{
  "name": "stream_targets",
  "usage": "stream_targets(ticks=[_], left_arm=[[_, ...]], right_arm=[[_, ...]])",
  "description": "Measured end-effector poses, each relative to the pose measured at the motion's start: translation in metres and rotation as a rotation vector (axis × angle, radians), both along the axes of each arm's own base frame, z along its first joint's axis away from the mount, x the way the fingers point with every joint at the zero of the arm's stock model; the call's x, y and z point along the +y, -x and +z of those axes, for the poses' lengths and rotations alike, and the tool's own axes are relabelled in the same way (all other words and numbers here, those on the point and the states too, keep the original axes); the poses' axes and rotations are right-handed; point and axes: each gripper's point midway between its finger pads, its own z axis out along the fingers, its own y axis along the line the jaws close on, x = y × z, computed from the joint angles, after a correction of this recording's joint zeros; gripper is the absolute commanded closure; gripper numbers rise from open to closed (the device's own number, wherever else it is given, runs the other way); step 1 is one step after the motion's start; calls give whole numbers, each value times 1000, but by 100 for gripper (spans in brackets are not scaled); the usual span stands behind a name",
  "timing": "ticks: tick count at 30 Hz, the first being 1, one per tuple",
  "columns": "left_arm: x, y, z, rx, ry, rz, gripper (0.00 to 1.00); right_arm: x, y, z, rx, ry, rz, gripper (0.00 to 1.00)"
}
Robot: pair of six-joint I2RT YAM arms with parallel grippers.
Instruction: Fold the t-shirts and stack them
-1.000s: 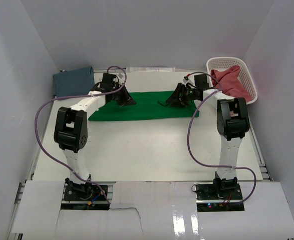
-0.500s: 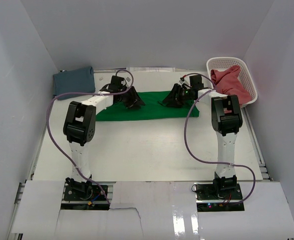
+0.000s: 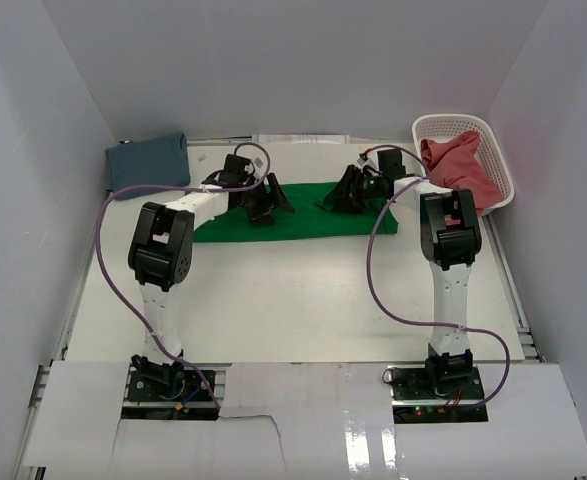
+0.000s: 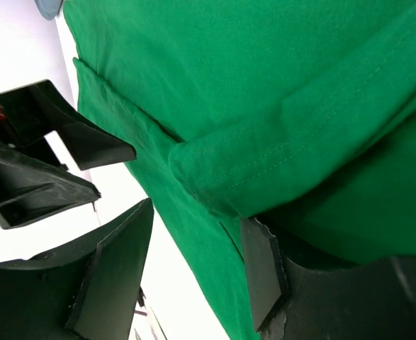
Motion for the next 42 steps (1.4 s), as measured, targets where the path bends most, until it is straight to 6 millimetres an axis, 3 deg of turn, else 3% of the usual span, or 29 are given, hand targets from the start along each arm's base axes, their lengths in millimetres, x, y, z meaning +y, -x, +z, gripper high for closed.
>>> stream_targets(ticks=[5, 15, 25, 30, 37, 42], left_arm=[[4, 13, -19, 31, -2, -4, 18], [7, 28, -18, 13, 18, -2, 18], [6, 31, -18, 15, 15, -7, 18], [6, 31, -18, 15, 15, -7, 19], [6, 32, -18, 16, 13, -10, 19], [6, 34, -18, 23, 9, -13, 19]], right_arm=[[2, -6, 0, -8, -7, -6, 42], [11, -43, -6, -49, -52, -25, 42], [26, -67, 5, -51, -202, -75, 42], [31, -74, 22, -27, -304, -104, 42], [36, -87, 65, -55, -416, -122, 41], [38, -95, 84, -87, -444, -118, 40]])
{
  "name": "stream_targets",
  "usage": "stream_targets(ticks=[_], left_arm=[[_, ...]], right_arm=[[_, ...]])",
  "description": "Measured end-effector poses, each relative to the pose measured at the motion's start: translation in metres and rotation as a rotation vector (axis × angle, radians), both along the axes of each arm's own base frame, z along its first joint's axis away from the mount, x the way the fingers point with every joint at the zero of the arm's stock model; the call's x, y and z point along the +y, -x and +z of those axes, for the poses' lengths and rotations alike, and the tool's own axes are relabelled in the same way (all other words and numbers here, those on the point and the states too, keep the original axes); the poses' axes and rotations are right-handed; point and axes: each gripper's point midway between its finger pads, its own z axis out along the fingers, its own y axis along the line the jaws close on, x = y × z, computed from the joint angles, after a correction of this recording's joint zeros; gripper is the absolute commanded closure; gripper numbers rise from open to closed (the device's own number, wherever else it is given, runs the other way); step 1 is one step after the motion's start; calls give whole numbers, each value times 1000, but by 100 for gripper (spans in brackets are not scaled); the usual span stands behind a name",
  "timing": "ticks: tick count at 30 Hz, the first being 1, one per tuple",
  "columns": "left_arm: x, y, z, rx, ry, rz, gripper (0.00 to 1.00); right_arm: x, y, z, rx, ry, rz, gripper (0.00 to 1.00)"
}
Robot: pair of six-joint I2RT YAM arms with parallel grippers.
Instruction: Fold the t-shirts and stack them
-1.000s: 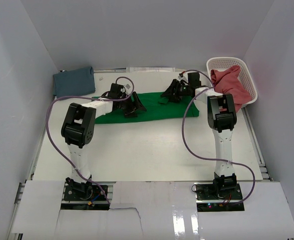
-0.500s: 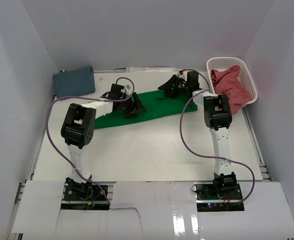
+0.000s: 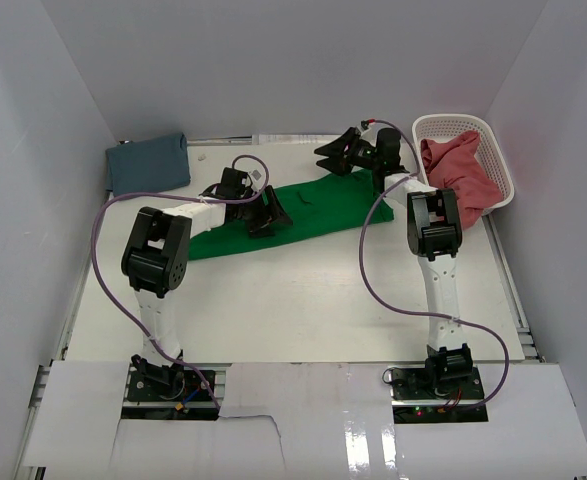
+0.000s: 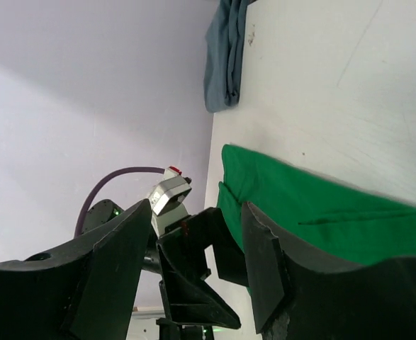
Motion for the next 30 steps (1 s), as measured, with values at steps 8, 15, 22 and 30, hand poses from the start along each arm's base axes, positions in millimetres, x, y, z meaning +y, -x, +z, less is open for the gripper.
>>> stream_targets(ticks=[8, 15, 22, 30], left_arm=[[2, 5, 0, 12, -19, -8, 18], [16, 0, 21, 9, -69, -7, 17], [85, -58, 99, -184, -47, 83, 17], [164, -66, 77, -179, -202, 236, 17]], right_arm=[[-2, -2, -13, -23, 91, 5, 40], [-30, 32, -28, -11, 419, -29, 40], [-65, 99, 18, -140, 607, -56, 39], [-85, 142, -31, -63, 719, -26, 48]])
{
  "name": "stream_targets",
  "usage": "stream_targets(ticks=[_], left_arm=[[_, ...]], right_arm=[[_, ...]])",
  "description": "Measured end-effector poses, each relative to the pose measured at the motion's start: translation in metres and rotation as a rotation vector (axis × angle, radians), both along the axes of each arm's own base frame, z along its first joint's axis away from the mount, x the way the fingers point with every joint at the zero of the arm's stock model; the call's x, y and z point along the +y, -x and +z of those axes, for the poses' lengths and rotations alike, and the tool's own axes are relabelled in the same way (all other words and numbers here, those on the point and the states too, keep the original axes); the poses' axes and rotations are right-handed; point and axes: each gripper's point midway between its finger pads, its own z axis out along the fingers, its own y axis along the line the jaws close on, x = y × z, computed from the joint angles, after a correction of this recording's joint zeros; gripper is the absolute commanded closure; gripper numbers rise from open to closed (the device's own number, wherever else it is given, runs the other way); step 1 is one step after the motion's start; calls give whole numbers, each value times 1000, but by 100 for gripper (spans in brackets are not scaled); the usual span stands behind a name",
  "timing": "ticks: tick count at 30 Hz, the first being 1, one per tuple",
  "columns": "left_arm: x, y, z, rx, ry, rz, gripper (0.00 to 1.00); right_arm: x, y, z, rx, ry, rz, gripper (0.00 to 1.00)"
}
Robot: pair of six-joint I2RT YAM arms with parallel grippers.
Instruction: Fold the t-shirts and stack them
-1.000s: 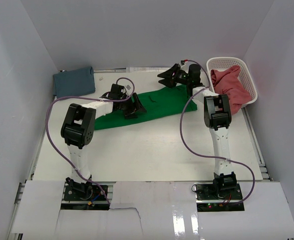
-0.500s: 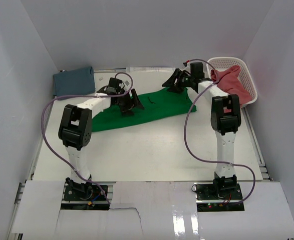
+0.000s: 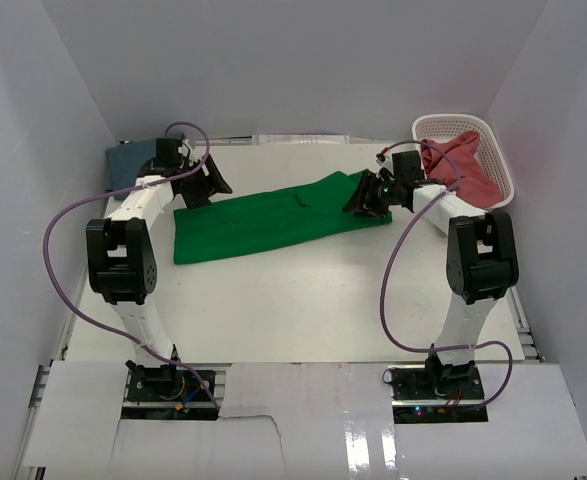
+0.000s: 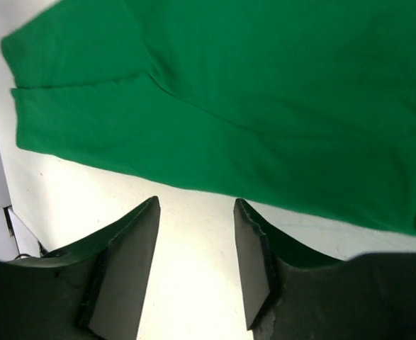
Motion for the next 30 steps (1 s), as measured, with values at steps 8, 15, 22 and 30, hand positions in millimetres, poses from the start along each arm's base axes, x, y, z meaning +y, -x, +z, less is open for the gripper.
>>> stream_targets(ticks=[8, 15, 22, 30], left_arm=[[9, 0, -16, 13, -62, 28, 16], [18, -9, -25, 9, -57, 43, 16], [20, -9, -37, 30, -58, 43, 16], [19, -15, -35, 0, -53, 36, 16]], right_arm=[[-7, 14, -23, 52, 45, 2, 47], [-5, 13, -28, 59, 40, 10, 49], [1, 9, -53, 97, 10, 36, 50], [12, 0, -54, 96, -54, 56, 50]])
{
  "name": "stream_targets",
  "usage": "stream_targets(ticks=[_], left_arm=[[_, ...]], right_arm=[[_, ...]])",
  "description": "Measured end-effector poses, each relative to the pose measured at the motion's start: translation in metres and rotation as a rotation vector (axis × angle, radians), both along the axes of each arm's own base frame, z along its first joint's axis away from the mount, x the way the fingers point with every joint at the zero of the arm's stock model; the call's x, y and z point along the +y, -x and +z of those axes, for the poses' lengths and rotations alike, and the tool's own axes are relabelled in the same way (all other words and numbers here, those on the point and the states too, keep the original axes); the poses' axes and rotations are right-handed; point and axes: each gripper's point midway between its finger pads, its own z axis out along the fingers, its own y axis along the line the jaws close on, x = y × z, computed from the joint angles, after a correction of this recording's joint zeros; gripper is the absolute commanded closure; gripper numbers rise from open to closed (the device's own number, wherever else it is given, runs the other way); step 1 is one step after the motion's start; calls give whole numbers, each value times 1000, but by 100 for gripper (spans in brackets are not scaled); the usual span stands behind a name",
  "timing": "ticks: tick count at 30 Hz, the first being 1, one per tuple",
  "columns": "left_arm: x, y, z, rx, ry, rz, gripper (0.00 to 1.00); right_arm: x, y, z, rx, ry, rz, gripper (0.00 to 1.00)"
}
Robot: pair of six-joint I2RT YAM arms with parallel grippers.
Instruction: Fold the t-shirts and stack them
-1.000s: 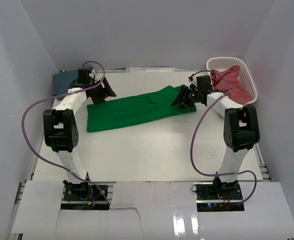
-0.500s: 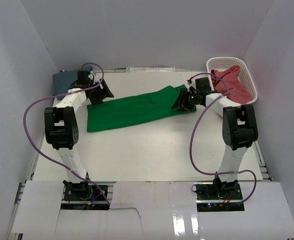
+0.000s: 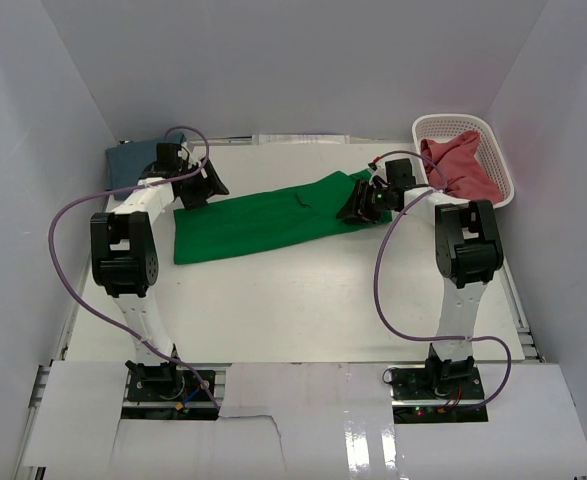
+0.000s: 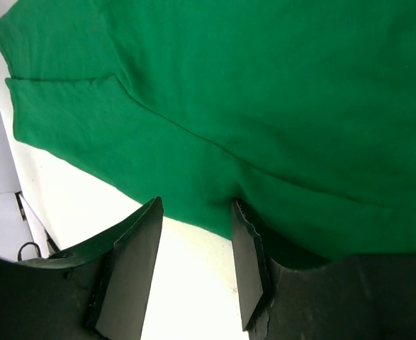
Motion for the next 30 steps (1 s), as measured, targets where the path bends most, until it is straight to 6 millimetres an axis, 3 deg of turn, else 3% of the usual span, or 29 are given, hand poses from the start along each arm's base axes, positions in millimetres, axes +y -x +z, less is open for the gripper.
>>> stream_targets(ticks=[5, 15, 21, 26, 30], left_arm=[[0, 5, -9, 20, -2, -2, 16], [3, 29, -40, 110, -16, 9, 16], [6, 29, -50, 126, -24, 27, 17], [9, 32, -51, 117, -34, 55, 17], [7, 48, -53, 123, -49, 63, 17]], right_arm=[[-4, 0, -16, 41, 13, -16, 50], [-9, -1, -16, 52, 29, -26, 49], [-13, -4, -15, 63, 63, -40, 49], [-23, -19, -16, 70, 97, -62, 48], [-29, -35, -15, 65, 99, -79, 48]])
